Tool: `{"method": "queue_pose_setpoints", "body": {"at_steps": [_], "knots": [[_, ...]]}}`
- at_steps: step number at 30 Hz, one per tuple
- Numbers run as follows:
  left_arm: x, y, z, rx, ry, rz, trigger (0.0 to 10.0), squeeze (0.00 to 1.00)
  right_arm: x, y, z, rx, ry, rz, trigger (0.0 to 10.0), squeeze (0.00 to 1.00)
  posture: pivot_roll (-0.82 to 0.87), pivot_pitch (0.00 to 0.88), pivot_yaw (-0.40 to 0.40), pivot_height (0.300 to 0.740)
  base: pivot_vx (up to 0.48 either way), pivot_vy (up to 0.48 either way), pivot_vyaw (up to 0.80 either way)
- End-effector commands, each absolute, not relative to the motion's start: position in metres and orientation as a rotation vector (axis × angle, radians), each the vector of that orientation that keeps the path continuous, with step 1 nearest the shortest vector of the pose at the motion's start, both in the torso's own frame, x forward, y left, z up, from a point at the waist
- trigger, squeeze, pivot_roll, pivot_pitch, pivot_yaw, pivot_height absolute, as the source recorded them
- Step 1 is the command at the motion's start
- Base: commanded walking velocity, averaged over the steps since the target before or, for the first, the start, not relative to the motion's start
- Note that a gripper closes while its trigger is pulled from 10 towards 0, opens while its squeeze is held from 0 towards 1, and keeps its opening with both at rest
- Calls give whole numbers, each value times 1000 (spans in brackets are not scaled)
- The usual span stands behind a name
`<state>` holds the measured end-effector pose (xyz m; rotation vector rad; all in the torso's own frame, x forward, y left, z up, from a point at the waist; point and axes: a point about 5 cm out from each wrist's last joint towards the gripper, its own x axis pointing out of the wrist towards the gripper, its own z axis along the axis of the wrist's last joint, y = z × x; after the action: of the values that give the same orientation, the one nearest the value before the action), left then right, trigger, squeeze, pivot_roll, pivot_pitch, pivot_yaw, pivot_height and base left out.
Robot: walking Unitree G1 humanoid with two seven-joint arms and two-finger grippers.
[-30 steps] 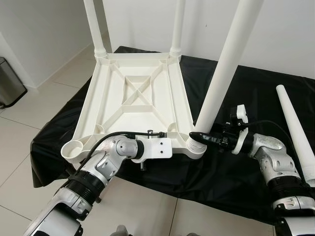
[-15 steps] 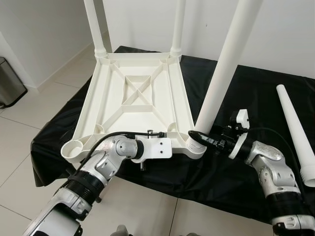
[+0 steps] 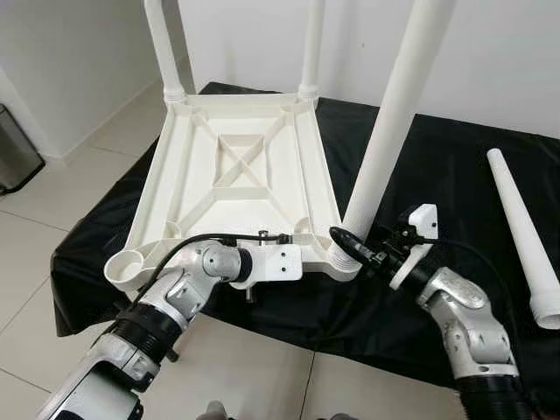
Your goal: Building children table
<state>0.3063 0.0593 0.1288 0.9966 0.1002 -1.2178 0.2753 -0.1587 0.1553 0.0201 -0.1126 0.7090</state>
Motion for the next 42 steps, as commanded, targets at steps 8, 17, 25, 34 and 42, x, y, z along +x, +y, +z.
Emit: {"method": "queue_pose_setpoints", "body": {"at_steps": [8,17,25,34,42], "knots": [[306,57,128,1006,97,-1205,10000,0,268,-134,174,19,-201,630,10000,0,-38,32,-2,740,0,0,0],[305,57,127,1005,100,-1208,10000,0,262,-120,174,-9,-196,423,10000,0,-35,22,-5,740,0,0,0],[305,57,126,1008,101,-1207,10000,0,258,-112,168,-24,-160,306,10000,0,-32,12,-6,740,0,0,0],[306,58,126,1015,102,-1205,10000,0,257,-106,164,-8,-131,299,10000,0,-32,6,-4,740,0,0,0],[306,58,126,1019,101,-1206,10000,0,259,-109,162,21,-125,337,10000,1000,-34,0,-4,740,0,0,0]]}}
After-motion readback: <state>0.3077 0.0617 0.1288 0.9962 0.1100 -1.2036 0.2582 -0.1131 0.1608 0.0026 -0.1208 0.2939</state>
